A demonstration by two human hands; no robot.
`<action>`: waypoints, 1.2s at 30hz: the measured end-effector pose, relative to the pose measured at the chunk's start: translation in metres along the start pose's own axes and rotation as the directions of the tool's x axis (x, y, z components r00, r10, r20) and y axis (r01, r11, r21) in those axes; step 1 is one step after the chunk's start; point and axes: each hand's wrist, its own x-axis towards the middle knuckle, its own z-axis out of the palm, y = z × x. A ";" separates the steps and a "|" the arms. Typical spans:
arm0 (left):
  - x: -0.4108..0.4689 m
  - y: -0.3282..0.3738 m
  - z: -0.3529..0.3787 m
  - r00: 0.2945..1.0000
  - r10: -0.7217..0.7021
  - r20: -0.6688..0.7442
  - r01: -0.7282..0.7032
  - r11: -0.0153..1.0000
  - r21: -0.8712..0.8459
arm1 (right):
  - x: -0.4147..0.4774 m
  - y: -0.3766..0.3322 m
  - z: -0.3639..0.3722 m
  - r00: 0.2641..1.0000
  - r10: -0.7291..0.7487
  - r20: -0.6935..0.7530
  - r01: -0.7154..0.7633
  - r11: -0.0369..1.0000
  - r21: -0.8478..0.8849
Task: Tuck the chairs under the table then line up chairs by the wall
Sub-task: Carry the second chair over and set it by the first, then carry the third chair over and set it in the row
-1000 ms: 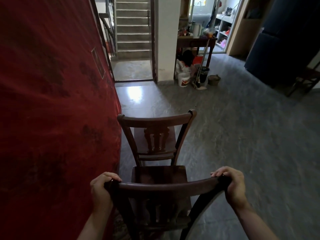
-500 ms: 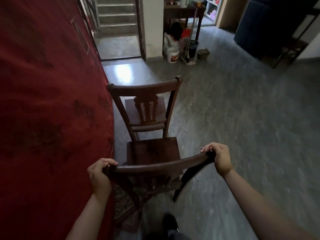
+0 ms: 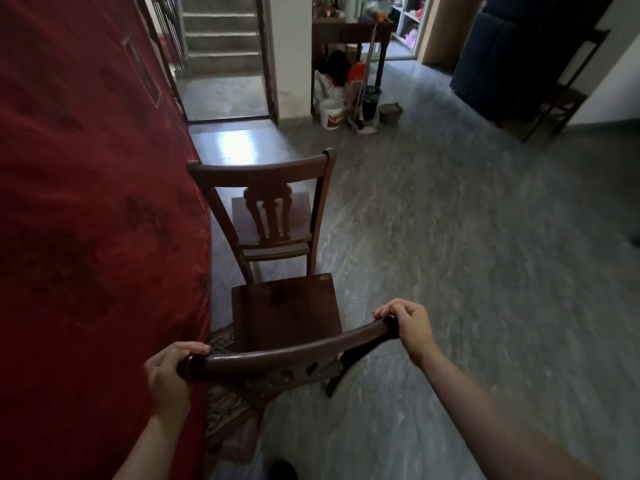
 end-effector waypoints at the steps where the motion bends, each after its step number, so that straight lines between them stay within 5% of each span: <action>1: -0.002 0.000 0.000 1.000 -0.004 0.001 0.004 1.000 -0.004 | -0.001 -0.001 -0.001 1.000 0.001 0.000 -0.001 1.000 -0.008; 6: -0.001 0.006 -0.007 0.993 -0.082 0.091 0.076 0.995 0.070 | -0.006 -0.008 -0.006 0.999 0.007 0.051 -0.004 0.999 -0.051; 11: 0.013 0.046 -0.004 0.952 -0.159 0.260 0.062 0.937 0.344 | -0.011 -0.041 -0.024 0.994 -0.031 0.107 0.043 0.992 -0.117; 15: 0.025 0.109 0.054 0.921 -0.058 0.385 -0.016 0.983 0.185 | -0.022 -0.086 -0.044 0.996 -0.069 0.062 0.063 0.993 0.099; 18: 0.034 0.141 0.130 0.830 -0.030 0.557 0.009 0.999 0.040 | -0.034 -0.117 -0.063 0.990 -0.141 -0.007 0.140 0.973 0.185; 23: 0.018 0.173 0.264 0.575 0.013 0.818 0.112 0.989 -0.095 | -0.075 -0.160 -0.114 0.939 -0.242 -0.246 0.308 0.909 0.281; 27: -0.041 0.201 0.350 0.279 0.094 0.956 0.207 0.966 -0.155 | -0.124 -0.180 -0.161 0.850 -0.258 -0.460 0.392 0.893 0.223; 36: -0.258 0.235 0.445 -0.338 0.156 0.928 0.316 0.948 -0.044 | -0.313 -0.180 -0.260 0.441 -0.202 -0.875 0.381 0.924 -0.021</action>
